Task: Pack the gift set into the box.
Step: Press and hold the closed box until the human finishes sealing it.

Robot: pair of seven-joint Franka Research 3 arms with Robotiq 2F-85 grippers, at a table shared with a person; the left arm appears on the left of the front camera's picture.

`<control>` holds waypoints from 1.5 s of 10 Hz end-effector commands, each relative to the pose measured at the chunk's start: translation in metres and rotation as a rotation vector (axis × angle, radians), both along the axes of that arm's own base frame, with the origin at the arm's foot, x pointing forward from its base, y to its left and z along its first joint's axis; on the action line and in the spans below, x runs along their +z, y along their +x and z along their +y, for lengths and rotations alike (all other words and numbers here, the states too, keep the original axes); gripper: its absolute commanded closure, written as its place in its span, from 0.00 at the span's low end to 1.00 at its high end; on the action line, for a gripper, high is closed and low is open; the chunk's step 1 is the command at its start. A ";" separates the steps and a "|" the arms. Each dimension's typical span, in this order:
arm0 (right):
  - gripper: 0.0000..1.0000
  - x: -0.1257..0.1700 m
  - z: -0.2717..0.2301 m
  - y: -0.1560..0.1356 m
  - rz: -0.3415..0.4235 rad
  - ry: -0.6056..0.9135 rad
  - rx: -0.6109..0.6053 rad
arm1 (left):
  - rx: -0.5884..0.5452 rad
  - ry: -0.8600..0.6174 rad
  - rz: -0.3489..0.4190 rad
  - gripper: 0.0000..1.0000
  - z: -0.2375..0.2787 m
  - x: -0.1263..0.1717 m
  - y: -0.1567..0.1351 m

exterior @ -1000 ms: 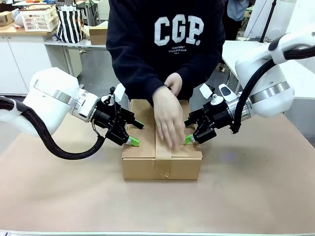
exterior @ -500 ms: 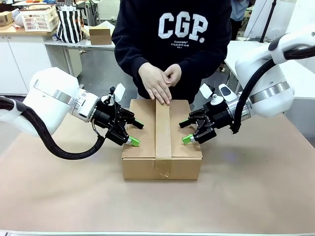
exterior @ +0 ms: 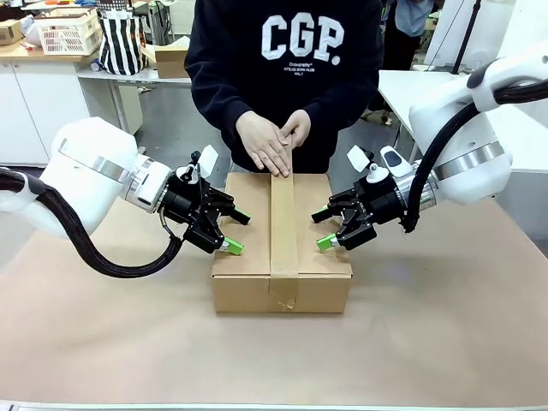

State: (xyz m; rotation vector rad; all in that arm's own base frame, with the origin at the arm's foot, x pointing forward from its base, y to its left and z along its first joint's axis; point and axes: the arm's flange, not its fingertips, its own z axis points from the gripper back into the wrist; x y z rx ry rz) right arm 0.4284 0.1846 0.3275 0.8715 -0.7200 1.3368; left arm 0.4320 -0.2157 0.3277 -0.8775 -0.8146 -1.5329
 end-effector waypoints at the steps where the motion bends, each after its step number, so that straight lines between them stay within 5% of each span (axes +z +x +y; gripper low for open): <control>1: 0.00 -0.003 0.000 -0.001 0.003 -0.005 -0.008 | 0.005 -0.011 0.010 0.00 0.000 -0.003 0.000; 15: 0.00 -0.003 0.000 -0.001 0.003 -0.005 -0.008 | 0.005 -0.011 0.010 0.00 0.000 -0.003 0.000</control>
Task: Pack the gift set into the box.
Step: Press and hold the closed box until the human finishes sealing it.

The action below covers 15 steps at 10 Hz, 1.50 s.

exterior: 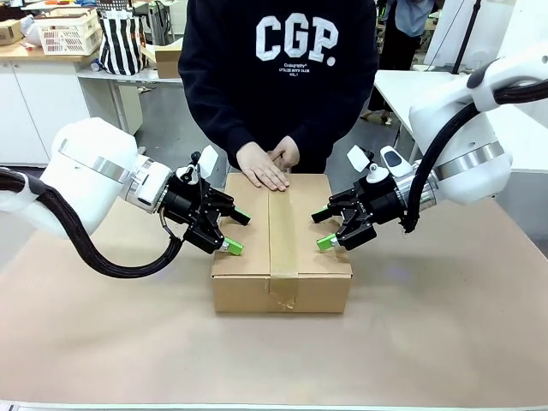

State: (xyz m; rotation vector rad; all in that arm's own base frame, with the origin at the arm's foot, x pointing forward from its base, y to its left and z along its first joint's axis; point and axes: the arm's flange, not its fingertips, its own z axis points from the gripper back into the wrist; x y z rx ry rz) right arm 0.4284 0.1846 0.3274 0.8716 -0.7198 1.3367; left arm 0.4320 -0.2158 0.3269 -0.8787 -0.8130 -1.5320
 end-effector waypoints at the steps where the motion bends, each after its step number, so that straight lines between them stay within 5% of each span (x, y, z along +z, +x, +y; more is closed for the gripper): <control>1: 0.00 -0.002 0.000 -0.001 0.002 -0.005 -0.008 | 0.005 -0.011 0.008 0.00 0.000 -0.002 0.000; 15: 0.00 -0.002 0.000 -0.001 0.002 -0.005 -0.008 | 0.005 -0.011 0.008 0.00 0.000 -0.002 0.000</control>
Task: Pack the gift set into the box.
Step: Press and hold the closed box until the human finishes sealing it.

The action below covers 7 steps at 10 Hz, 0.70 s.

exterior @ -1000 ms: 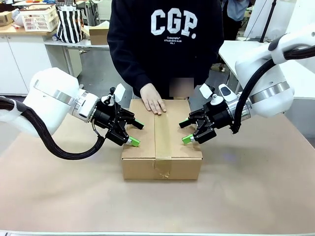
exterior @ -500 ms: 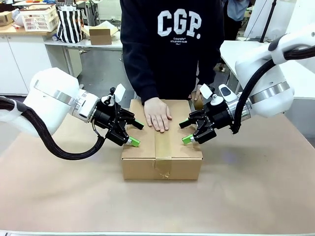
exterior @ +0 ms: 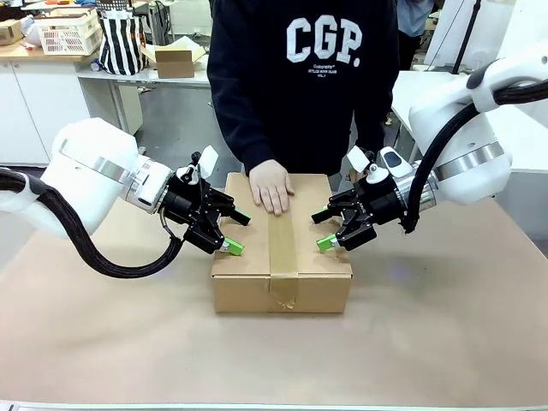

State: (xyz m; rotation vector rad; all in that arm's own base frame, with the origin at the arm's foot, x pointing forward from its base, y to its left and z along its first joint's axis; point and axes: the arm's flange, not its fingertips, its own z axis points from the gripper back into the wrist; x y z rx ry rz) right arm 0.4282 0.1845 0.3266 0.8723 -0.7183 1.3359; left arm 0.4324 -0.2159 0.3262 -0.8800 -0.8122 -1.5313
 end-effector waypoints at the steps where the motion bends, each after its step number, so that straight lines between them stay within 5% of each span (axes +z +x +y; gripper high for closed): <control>1: 0.00 -0.002 0.000 -0.001 0.001 -0.005 -0.008 | 0.006 -0.011 0.006 0.00 0.001 -0.001 0.000; 7: 0.00 -0.002 0.000 -0.001 0.001 -0.005 -0.008 | 0.006 -0.011 0.006 0.00 0.001 -0.001 0.000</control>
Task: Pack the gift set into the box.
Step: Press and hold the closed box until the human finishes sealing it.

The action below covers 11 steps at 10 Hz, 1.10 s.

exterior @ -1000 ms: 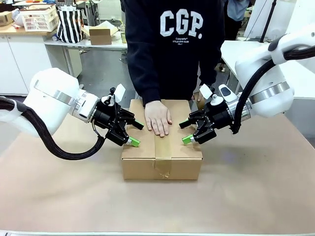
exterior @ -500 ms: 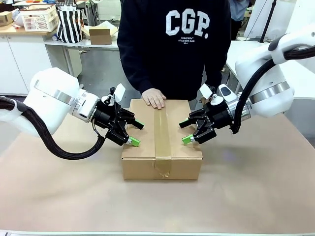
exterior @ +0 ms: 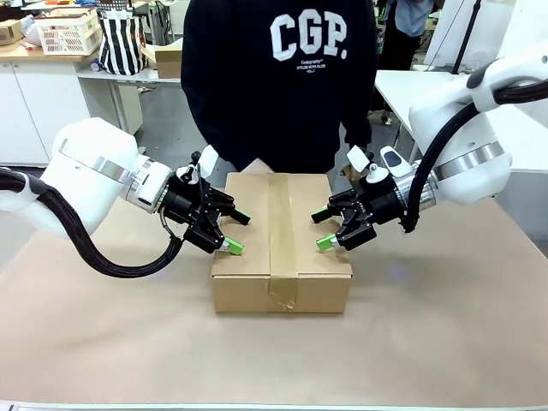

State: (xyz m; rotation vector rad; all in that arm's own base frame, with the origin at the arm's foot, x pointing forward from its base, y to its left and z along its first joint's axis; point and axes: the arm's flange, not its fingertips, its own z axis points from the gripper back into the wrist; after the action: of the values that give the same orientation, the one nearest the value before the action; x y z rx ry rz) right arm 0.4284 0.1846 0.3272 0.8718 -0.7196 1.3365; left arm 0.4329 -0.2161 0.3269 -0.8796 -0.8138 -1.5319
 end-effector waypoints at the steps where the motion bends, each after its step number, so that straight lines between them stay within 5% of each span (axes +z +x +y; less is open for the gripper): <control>1: 0.00 -0.002 0.000 -0.001 0.002 -0.005 -0.008 | 0.006 -0.010 0.008 0.00 0.001 -0.002 -0.001; 11: 0.00 -0.002 0.000 -0.001 0.002 -0.005 -0.008 | 0.006 -0.010 0.008 0.00 0.001 -0.002 -0.001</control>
State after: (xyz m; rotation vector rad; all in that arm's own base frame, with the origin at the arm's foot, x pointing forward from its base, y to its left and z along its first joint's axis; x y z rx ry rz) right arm 0.4284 0.1846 0.3273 0.8717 -0.7197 1.3366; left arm 0.4329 -0.2161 0.3269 -0.8796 -0.8138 -1.5320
